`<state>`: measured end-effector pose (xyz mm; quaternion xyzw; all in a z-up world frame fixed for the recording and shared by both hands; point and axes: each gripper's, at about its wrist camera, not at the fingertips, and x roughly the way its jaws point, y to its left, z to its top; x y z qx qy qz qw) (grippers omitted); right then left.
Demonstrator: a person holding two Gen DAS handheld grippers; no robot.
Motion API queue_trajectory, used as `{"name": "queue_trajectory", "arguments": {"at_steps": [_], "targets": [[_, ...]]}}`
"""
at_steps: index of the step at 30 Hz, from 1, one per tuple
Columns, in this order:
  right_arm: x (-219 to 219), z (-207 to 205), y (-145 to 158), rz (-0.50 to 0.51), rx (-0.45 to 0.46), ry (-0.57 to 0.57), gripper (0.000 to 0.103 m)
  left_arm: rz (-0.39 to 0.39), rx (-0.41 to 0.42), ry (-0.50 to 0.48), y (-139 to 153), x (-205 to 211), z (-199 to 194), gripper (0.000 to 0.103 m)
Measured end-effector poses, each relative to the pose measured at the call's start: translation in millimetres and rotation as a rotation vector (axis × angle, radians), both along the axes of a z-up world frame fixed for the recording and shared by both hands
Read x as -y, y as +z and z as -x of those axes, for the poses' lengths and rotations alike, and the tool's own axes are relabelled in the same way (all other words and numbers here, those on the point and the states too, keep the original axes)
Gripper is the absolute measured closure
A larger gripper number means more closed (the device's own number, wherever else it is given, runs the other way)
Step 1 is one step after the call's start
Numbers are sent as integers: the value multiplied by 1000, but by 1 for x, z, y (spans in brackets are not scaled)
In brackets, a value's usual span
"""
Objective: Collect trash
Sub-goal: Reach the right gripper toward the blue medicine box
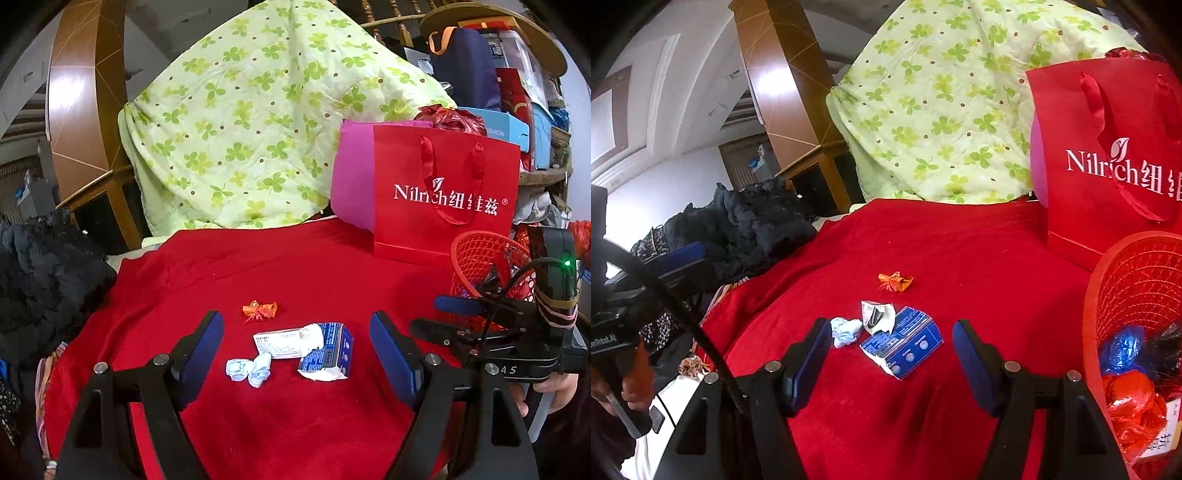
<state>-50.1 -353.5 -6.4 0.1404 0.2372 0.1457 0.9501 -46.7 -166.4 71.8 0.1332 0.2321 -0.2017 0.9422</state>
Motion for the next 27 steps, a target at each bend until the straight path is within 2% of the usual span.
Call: {"name": "queue_trajectory", "arguments": {"at_steps": [7,18,27], "targets": [[-14,-7,-5,32,-20,25,32,10,-45,25,-15,-10,-12,21],[-45,-18,-15,106,-56,70,32,41,-169,82,-45,-13,-45,21],[-46,-18,-22,168,-81,70,32,37,-211,92,-67,-6,-63,21]]}}
